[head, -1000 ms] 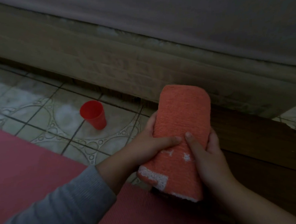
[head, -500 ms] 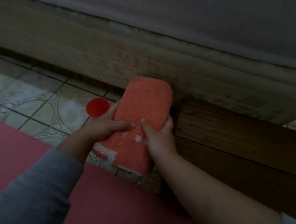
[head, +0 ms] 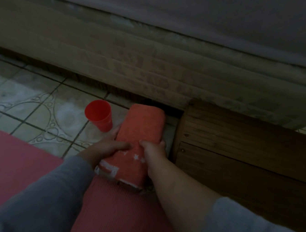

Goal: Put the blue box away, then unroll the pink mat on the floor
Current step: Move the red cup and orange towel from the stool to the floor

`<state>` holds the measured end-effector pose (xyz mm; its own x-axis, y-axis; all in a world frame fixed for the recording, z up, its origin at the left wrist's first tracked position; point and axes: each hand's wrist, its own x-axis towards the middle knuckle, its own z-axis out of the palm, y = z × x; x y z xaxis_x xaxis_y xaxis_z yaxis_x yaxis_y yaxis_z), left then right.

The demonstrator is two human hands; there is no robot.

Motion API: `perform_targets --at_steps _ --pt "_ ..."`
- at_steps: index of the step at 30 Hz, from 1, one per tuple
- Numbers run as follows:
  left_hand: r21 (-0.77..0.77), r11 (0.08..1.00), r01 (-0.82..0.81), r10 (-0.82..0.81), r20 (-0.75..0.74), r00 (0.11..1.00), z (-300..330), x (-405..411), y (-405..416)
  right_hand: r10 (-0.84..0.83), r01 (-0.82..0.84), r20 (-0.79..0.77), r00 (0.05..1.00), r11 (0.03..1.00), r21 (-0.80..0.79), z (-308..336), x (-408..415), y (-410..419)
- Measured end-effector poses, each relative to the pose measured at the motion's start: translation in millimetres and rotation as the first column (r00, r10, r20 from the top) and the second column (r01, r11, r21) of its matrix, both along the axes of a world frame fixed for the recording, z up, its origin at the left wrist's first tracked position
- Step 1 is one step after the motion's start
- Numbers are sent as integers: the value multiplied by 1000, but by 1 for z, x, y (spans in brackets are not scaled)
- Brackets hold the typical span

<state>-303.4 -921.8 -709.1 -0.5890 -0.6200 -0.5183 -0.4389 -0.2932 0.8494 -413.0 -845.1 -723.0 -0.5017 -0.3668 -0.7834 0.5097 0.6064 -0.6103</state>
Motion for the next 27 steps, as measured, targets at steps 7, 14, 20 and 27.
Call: perform_targets --at_steps 7,14,20,27 --pt "-17 1000 -2 3 10 1000 -14 0 -5 -14 14 35 999 1000 10 -1 -2 -5" --pt "1 1000 18 -18 45 999 -16 0 -7 0 -2 38 999 999 49 -13 -4 -8" --pt "53 999 -1 -1 40 999 -17 2 -3 27 -34 53 998 991 131 -11 -10 -9" --pt "-39 999 8 -3 128 992 -8 3 -2 83 -75 -50 995 987 142 11 -12 -3"
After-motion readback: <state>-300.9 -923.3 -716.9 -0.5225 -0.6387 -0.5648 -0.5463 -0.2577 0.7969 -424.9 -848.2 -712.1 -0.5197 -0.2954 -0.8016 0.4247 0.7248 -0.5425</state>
